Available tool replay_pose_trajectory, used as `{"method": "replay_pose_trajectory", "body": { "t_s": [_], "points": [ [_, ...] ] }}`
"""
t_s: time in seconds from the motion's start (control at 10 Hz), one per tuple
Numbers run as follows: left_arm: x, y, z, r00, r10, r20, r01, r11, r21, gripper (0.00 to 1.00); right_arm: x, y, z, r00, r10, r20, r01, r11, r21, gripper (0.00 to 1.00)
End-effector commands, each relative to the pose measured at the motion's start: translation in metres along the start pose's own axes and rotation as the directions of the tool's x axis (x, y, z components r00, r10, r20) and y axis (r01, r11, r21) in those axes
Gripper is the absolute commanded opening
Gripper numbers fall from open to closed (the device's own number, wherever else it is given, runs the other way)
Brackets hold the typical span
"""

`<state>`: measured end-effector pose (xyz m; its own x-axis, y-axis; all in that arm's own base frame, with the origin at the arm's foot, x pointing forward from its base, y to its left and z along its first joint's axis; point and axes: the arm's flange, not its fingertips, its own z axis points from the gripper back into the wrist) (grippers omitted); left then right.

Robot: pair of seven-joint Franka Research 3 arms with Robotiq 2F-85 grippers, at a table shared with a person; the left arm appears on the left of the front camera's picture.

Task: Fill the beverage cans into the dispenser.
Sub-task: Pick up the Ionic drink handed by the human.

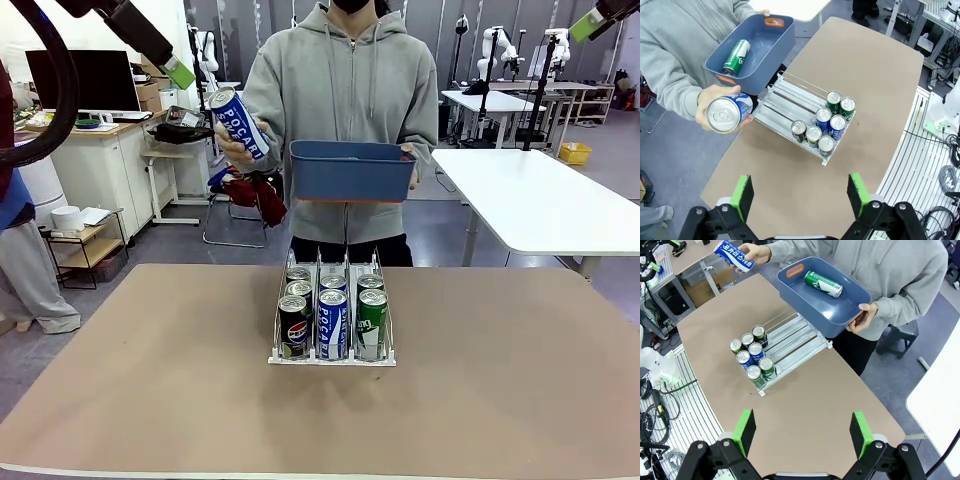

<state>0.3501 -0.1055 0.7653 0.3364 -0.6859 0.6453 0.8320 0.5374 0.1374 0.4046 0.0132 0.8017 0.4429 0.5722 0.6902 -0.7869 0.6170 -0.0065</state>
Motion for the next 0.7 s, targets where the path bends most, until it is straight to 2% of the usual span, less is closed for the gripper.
{"method": "replay_pose_trajectory", "body": {
  "t_s": [0.0,0.6],
  "points": [
    [-0.0033,0.0017,-0.0006,1.000,-0.008,0.002,0.008,1.000,0.002,1.00,-0.0011,0.0008,0.0000,1.000,-0.005,-0.001,0.005,1.000,0.002,1.00],
    [-0.0033,0.0017,-0.0006,1.000,-0.008,0.002,0.008,1.000,0.002,1.00,-0.0011,0.0008,0.0000,1.000,-0.005,-0.001,0.005,1.000,0.002,1.00]
  ]
}}
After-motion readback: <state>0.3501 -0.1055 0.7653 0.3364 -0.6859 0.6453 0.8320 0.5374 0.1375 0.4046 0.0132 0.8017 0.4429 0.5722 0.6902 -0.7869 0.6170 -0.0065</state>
